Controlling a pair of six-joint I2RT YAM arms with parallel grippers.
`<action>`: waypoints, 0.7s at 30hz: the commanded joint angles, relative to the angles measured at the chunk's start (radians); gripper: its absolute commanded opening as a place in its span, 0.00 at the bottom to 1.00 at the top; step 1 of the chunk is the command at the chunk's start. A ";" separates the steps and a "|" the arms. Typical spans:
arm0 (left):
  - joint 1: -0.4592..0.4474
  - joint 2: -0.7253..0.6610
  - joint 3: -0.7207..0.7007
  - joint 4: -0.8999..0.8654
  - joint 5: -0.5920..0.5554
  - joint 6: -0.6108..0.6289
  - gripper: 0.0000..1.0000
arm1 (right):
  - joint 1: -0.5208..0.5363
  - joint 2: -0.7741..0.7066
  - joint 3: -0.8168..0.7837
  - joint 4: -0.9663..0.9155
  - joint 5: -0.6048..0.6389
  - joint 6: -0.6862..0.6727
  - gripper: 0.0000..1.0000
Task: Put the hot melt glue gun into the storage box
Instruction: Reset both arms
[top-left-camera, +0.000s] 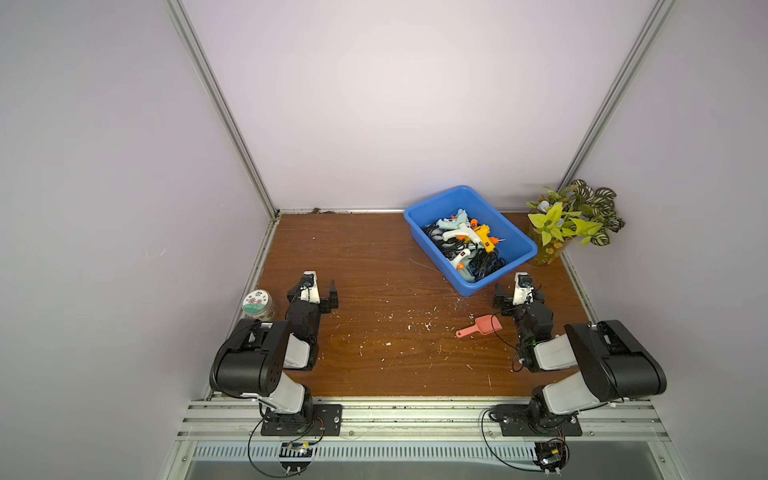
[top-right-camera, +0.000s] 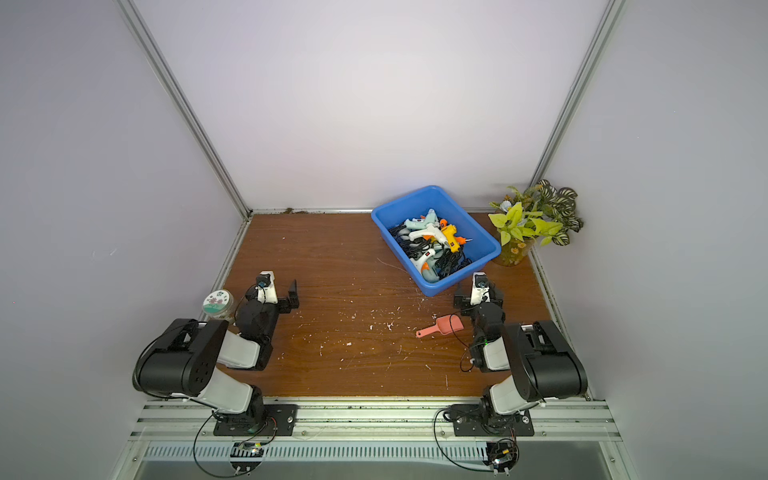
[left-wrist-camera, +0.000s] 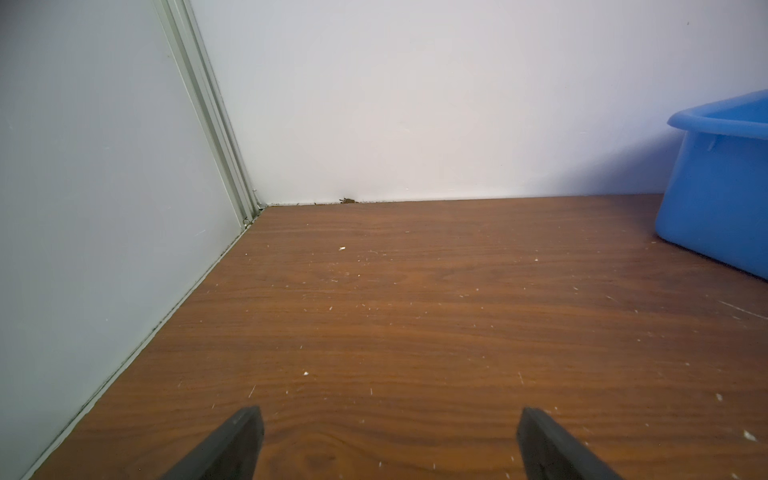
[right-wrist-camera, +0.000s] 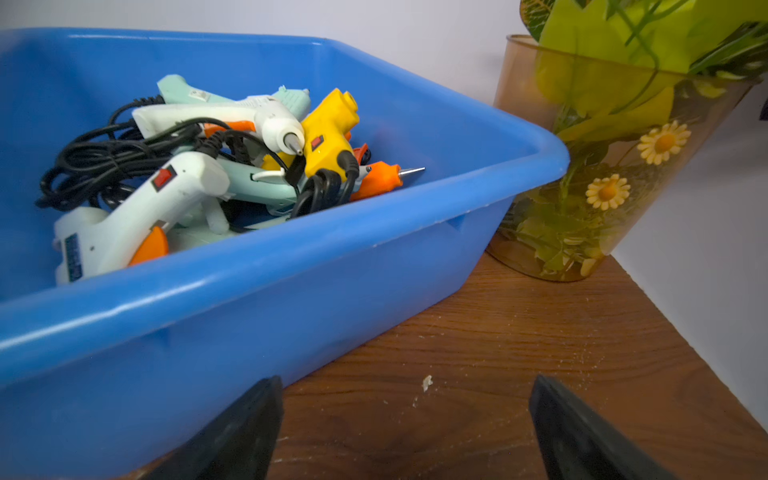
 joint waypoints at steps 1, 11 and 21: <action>0.017 0.001 0.038 -0.029 -0.011 0.001 1.00 | -0.013 -0.010 0.054 0.015 0.059 0.030 1.00; 0.019 0.005 0.038 -0.025 -0.030 -0.002 1.00 | -0.020 0.000 0.053 0.035 0.082 0.047 0.99; 0.017 0.005 0.039 -0.024 -0.030 -0.003 1.00 | -0.020 0.000 0.053 0.034 0.082 0.047 1.00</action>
